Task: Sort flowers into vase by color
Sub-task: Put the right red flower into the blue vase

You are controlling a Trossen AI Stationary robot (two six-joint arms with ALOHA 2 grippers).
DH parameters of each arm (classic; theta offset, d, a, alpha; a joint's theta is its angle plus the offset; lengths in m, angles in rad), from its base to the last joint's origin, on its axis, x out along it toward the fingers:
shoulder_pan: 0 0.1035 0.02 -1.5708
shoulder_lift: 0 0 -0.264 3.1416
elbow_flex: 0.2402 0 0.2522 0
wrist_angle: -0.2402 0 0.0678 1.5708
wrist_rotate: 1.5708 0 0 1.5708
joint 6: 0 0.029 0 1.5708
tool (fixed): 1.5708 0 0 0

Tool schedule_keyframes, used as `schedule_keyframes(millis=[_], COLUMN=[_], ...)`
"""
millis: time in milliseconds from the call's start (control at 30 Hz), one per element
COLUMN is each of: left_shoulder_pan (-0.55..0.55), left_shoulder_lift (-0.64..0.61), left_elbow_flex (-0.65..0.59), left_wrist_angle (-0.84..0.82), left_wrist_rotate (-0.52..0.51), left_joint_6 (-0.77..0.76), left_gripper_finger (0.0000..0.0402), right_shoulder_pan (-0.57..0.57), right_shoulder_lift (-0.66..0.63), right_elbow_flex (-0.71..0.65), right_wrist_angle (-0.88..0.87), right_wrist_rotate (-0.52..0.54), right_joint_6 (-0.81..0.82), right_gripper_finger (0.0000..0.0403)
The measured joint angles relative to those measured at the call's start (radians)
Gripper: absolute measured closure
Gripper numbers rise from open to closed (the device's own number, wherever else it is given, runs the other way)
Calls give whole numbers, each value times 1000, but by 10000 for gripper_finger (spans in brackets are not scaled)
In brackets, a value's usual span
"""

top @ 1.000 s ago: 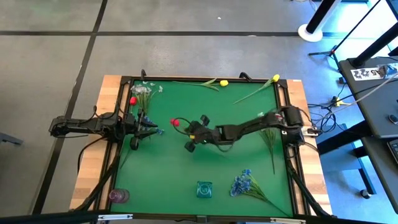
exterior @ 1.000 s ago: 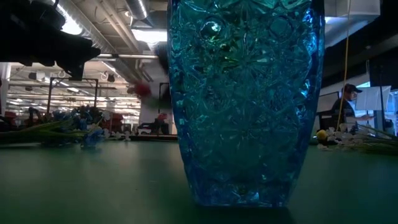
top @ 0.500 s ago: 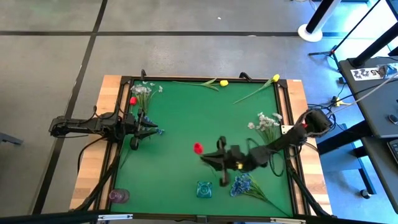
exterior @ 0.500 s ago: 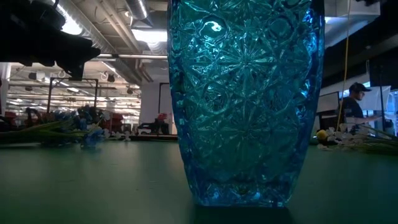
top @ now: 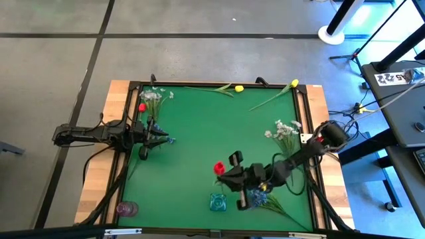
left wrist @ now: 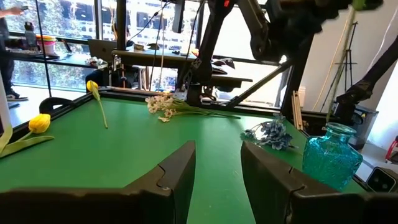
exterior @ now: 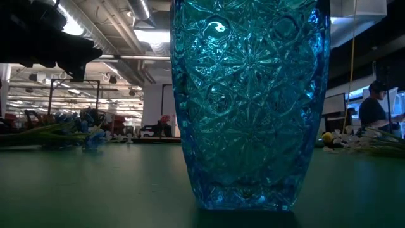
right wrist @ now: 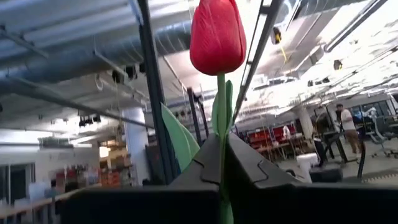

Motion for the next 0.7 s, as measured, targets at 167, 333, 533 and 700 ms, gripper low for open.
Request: schedule_keyframes(millis=[167,333,533,700], left_shoulder_pan=[0,0,0,0], left_shoulder_lift=[0,0,0,0], left_elbow_flex=[0,0,0,0], left_wrist_angle=[0,0,0,0], left_wrist_rotate=[0,0,0,0], left_joint_6=[0,0,0,0], left_gripper_finger=[276,276,276,276], right_shoulder_pan=[0,0,1,1], right_shoulder_lift=[65,65,58,58], right_elbow_flex=[35,36,49,55], right_wrist_angle=[78,100,93,92], right_wrist_rotate=[6,4,-3,-18], right_joint_6=[-10,-12,-10,-3], right_gripper_finger=[395,397,396,395])
